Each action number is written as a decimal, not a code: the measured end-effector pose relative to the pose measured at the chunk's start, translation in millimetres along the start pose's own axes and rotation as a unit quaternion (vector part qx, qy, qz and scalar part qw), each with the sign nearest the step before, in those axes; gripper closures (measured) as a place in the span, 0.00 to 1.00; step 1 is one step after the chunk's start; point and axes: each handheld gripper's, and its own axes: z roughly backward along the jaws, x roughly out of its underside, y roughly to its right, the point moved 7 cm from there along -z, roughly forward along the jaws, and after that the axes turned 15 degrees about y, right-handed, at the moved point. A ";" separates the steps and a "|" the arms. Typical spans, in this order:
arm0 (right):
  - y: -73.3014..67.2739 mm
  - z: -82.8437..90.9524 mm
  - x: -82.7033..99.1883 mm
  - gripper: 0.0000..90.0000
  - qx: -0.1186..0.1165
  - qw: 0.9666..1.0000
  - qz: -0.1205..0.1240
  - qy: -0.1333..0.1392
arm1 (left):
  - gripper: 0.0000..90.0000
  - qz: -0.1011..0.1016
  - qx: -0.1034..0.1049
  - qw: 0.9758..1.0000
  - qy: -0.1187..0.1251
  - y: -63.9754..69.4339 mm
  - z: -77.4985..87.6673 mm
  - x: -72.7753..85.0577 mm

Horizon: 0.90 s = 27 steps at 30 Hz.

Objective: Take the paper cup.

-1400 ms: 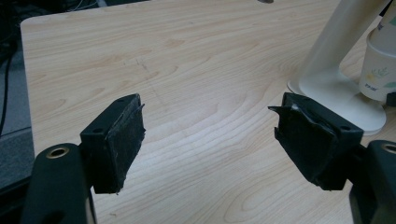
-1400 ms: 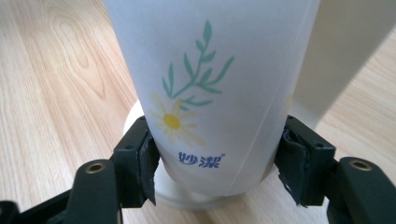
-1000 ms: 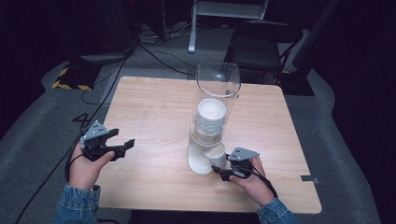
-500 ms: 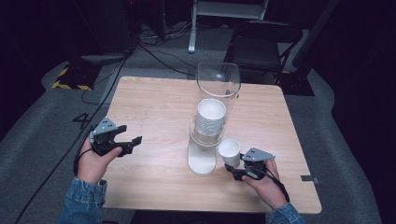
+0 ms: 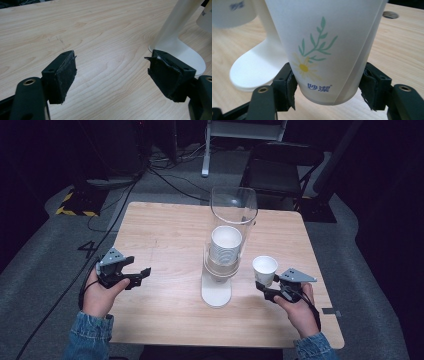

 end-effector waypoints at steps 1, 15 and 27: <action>7.1 -1.0 -2.4 0.41 0.015 1.000 -0.004 0.005 | 0.25 -0.002 -0.001 1.000 0.000 -1.0 1.0 0.8; 41.7 -20.5 -20.1 0.41 0.055 0.997 -0.038 0.035 | 0.25 0.008 -0.035 0.999 -0.014 -11.8 20.1 19.5; 73.9 -45.5 -10.2 0.40 0.107 0.992 -0.058 0.028 | 0.26 0.015 -0.053 0.998 -0.018 -17.8 32.5 28.1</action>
